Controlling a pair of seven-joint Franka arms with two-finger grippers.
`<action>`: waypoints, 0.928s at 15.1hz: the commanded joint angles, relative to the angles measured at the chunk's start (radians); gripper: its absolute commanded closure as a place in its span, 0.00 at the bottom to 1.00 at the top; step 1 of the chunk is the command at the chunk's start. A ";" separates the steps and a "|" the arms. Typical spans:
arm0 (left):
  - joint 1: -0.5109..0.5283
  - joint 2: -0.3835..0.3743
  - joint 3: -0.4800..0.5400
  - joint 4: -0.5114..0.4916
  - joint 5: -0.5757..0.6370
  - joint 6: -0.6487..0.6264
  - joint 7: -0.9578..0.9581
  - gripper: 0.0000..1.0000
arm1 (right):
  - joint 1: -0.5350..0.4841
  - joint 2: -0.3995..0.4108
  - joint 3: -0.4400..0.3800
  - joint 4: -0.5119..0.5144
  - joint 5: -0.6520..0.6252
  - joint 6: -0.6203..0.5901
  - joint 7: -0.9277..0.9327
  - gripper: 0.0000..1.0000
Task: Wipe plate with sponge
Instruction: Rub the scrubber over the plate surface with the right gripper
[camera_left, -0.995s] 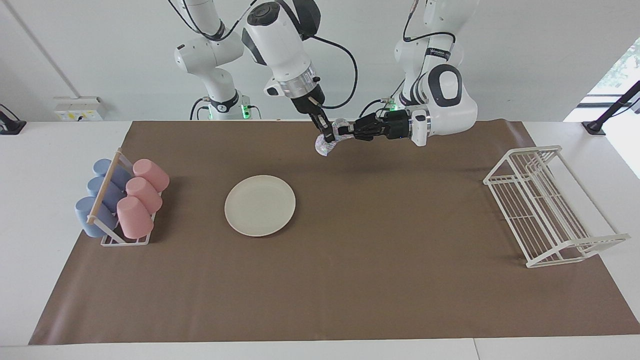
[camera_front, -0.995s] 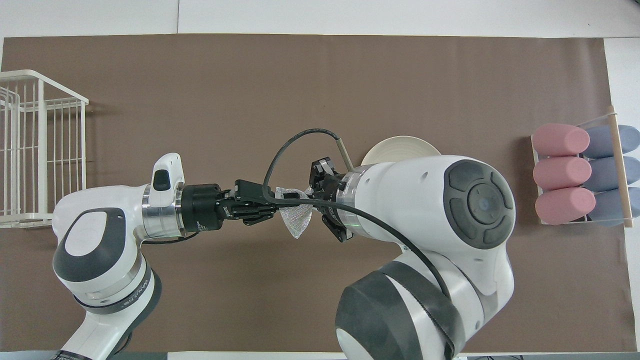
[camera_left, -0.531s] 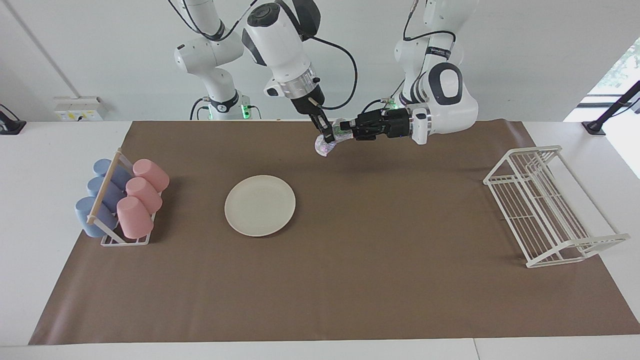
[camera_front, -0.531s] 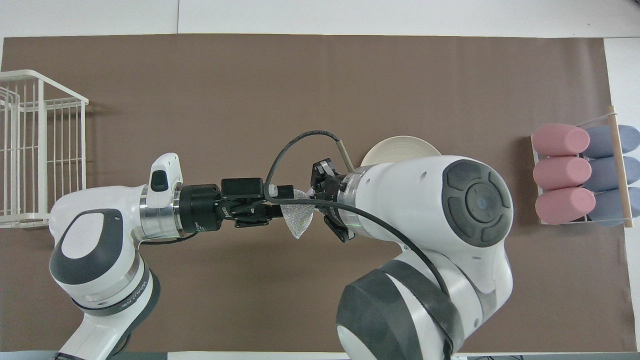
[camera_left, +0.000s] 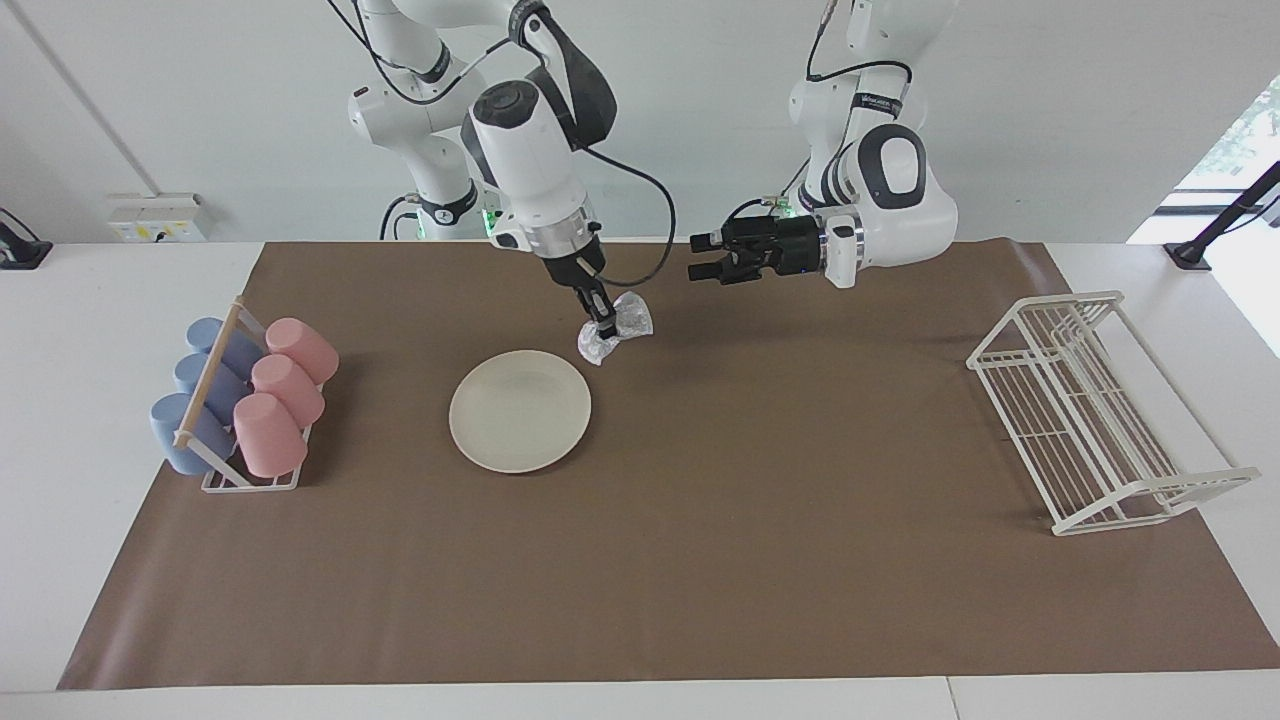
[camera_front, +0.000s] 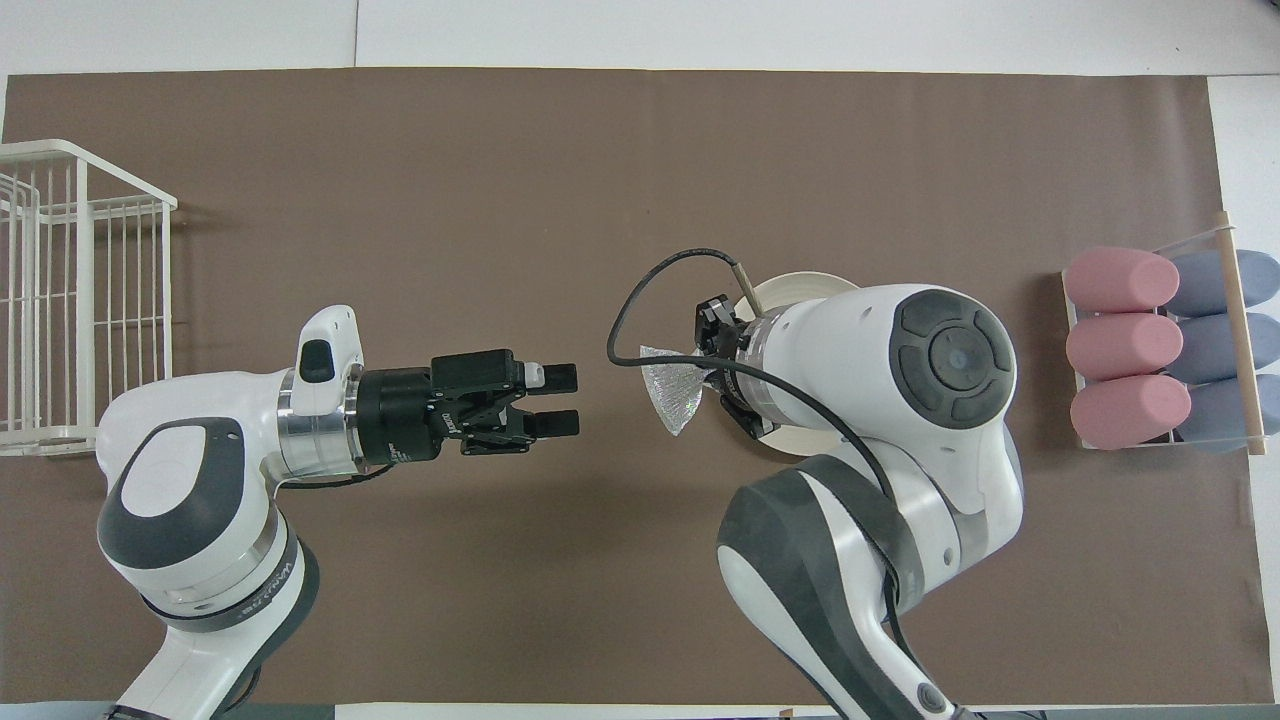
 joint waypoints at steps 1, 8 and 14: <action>0.000 -0.037 0.011 -0.029 0.058 0.047 -0.007 0.00 | -0.046 0.062 0.006 -0.019 -0.076 0.083 -0.014 1.00; 0.136 -0.057 0.015 0.019 0.361 0.049 -0.105 0.00 | -0.085 0.088 0.012 -0.169 -0.133 0.235 -0.010 1.00; 0.209 -0.064 0.015 0.105 0.695 0.050 -0.246 0.00 | -0.100 0.110 0.010 -0.214 -0.133 0.241 -0.027 1.00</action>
